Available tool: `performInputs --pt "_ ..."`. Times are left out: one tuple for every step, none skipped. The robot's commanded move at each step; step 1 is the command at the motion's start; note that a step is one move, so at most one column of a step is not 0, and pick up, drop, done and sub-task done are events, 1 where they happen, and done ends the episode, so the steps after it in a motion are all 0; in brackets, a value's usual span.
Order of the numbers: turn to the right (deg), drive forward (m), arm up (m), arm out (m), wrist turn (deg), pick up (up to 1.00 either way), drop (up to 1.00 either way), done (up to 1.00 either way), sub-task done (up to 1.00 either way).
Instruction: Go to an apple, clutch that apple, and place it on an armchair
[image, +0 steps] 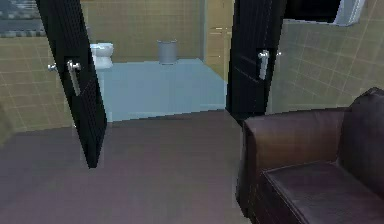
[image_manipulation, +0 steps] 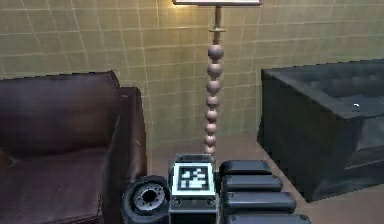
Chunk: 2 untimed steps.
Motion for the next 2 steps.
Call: performInputs --pt "-12.0 0.0 0.0 0.0 0.0 0.0 0.0 0.0 0.0" --pt "0.0 0.3 0.0 0.0 0.0 0.0 0.0 0.0 0.0"
